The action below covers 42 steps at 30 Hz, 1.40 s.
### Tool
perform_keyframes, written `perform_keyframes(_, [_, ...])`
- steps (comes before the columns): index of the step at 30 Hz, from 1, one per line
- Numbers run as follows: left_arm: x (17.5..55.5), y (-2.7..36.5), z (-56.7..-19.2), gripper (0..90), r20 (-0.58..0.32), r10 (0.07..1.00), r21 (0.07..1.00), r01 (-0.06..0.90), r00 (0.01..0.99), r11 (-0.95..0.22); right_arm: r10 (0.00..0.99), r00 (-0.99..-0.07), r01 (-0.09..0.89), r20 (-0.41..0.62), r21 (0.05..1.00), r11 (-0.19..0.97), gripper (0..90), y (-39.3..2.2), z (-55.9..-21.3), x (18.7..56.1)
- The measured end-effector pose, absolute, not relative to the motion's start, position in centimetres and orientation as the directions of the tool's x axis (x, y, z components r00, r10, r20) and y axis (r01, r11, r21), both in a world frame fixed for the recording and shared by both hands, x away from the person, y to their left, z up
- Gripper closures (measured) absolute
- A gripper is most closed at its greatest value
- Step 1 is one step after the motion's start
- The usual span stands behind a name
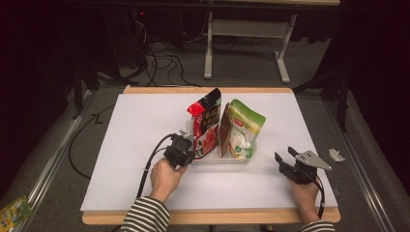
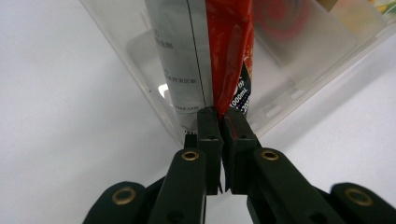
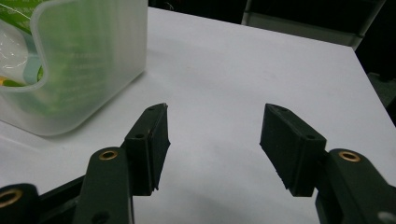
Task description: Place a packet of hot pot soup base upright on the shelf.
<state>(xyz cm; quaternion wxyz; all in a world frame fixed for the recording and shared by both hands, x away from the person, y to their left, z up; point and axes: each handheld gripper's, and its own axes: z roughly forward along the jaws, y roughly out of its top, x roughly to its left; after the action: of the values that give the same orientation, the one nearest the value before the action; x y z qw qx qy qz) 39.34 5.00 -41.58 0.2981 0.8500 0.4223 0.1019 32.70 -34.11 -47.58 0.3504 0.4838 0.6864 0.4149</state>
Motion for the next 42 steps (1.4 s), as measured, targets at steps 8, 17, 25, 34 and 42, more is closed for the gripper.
perform_keyframes(8, [38.5,5.5,-41.4,76.9,-0.098,0.765,0.632,0.633,0.636,-0.446,0.955,-0.287,0.371,-0.077,0.910,0.185,42.1,-34.2,-47.6,32.7])
perform_keyframes(17, [38.1,6.6,-39.4,72.0,-0.106,0.778,0.715,0.591,0.620,-0.374,0.955,-0.286,0.369,-0.077,0.911,0.184,42.0,-34.2,-47.6,32.7])
perform_keyframes(25, [39.0,6.9,-38.2,65.9,-0.121,0.805,0.753,0.582,0.581,-0.307,0.954,-0.288,0.367,-0.077,0.912,0.184,41.9,-34.3,-47.6,32.7])
perform_keyframes(34, [40.0,7.0,-37.6,62.9,-0.126,0.815,0.780,0.564,0.565,-0.270,0.955,-0.288,0.369,-0.075,0.911,0.183,41.9,-34.3,-47.6,32.7])
perform_keyframes(42, [40.5,7.5,-37.6,68.6,-0.156,0.817,0.771,0.585,0.555,-0.251,0.954,-0.289,0.367,-0.076,0.912,0.184,41.9,-34.3,-47.6,32.7])
